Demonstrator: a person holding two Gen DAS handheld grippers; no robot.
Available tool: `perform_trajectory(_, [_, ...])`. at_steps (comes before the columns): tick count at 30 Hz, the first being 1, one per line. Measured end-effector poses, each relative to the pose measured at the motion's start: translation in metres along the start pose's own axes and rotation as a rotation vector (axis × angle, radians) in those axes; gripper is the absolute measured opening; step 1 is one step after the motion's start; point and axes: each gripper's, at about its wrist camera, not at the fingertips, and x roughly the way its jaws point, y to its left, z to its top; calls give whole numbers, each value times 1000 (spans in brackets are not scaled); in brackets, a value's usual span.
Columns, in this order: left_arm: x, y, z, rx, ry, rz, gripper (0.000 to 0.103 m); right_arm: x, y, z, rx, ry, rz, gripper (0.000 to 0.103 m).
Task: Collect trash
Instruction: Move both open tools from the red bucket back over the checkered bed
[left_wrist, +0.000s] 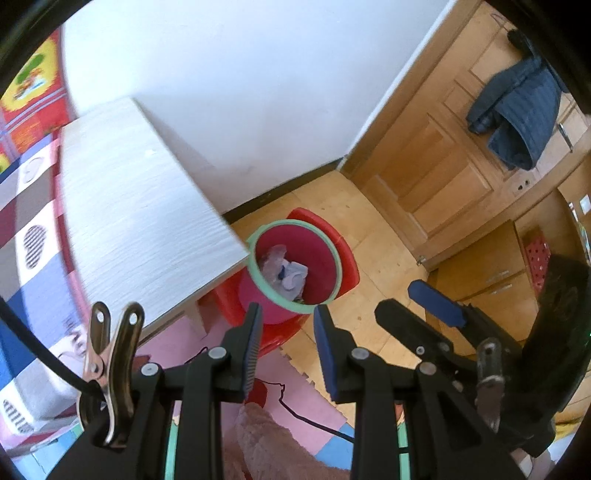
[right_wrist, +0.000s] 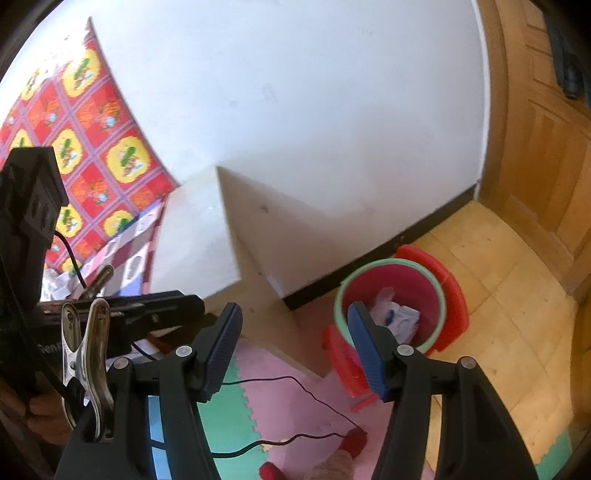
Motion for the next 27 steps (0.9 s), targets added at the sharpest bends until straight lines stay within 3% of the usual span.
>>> perform_trajectory(27, [-148, 144, -86, -265, -142, 178, 29, -3, 189, -28, -242, 39, 215, 61])
